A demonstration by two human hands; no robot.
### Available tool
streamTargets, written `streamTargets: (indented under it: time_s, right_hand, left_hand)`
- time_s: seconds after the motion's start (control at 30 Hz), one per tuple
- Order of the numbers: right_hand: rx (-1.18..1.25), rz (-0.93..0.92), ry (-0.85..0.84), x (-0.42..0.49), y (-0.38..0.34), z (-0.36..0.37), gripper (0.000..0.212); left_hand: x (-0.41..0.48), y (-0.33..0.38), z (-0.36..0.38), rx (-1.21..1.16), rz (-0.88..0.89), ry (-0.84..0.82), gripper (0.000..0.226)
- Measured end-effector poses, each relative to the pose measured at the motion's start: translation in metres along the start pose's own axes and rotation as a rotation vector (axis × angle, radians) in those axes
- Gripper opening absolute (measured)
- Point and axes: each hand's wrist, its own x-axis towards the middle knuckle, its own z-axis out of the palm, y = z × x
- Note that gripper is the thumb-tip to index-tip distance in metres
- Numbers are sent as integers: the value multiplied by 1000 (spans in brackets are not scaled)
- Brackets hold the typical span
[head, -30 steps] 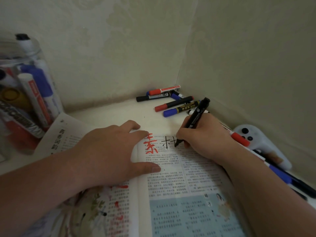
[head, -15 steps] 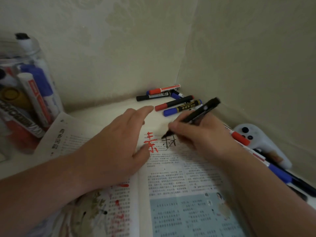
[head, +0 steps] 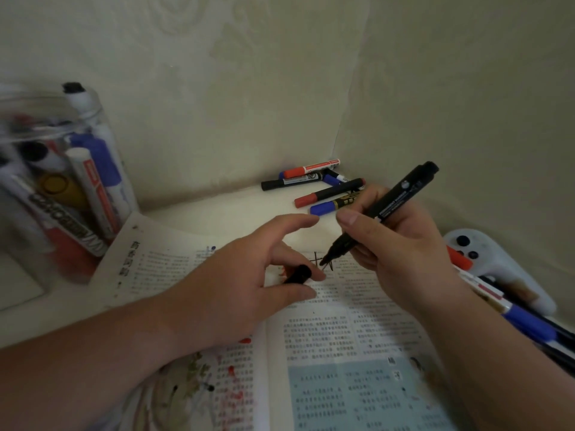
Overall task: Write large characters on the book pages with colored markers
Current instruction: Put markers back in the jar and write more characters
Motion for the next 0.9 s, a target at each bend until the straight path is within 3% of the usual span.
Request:
streamTargets:
  time_s: [0.23,0.37,0.5,0.63,0.77,0.83,0.9]
  right_hand:
    - [-21,-16,-121,-3,-3,11,28]
    - [-222,144,-246,-8,-13,19,21]
    - [-490,171,-266,-8,-15,22,17]
    - [-298,-1,-150,-9,-12,24,21]
    - [-402,-244,9,-8,-5,27,23]
    - [-354,-310,57,-11,-3,30,58]
    - [-359,-355,44,-11,-2,31,68]
  left_hand:
    - [-1,3,2,-70,17,-35,81]
    - [-2,2,3,-83,2,-15,87]
    - [-2,2,3,-95,-5,9,94]
    - [1,-2,4,-175,-4,48,100]
    - [1,-3,4,-208,-22,50,108]
    - [1,-3,3,-194,-27,60,109]
    - [2,-5,2,-179,-25,73,108]
